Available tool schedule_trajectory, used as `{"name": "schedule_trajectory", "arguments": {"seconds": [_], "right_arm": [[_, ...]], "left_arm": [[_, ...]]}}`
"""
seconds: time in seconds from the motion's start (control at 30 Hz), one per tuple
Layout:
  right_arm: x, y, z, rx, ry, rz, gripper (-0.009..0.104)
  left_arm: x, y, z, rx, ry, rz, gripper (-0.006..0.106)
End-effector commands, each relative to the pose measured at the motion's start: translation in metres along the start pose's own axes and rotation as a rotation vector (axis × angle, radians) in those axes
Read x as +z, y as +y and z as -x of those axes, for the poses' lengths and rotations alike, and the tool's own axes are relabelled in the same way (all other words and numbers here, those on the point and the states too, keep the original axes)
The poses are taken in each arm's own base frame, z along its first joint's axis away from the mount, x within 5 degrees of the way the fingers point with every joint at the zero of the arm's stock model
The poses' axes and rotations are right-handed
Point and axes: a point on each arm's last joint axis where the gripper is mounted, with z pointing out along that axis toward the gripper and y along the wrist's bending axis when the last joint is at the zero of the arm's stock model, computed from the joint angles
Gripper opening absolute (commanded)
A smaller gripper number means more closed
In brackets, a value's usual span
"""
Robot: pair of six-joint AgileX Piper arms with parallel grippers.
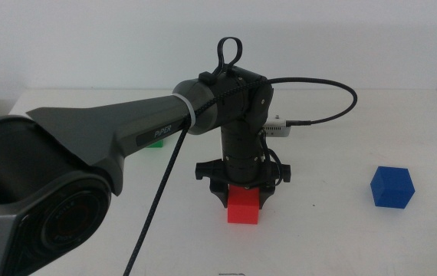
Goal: Stack red cubes first, then green, then blue cubes in a specific spot.
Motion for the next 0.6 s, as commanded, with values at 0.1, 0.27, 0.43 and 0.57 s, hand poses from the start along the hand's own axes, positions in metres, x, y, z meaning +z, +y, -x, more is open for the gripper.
{"name": "schedule_trajectory", "arguments": {"seconds": [0.1,0.27,0.43,0.57], "right_arm": [[-0.002,-0.001,0.01,-0.01,-0.098,-0.01,0.092],[-0.002,-0.001,0.01,-0.01,-0.098,-0.01,0.092],[-0.002,-0.001,0.01,-0.01,-0.098,-0.01,0.092],[-0.002,-0.001,0.01,-0.01,-0.098,-0.01,0.092]], "left_arm": [[-0.037,-0.008,-0.001,-0.001,-0.069,-0.057,0.035],[-0.037,-0.009,0.0,0.005,-0.079,-0.065,0.084],[-0.04,-0.009,-0.001,0.029,-0.08,-0.072,0.094],[-0.058,-0.009,-0.004,0.041,-0.111,-0.091,0.094]]}}
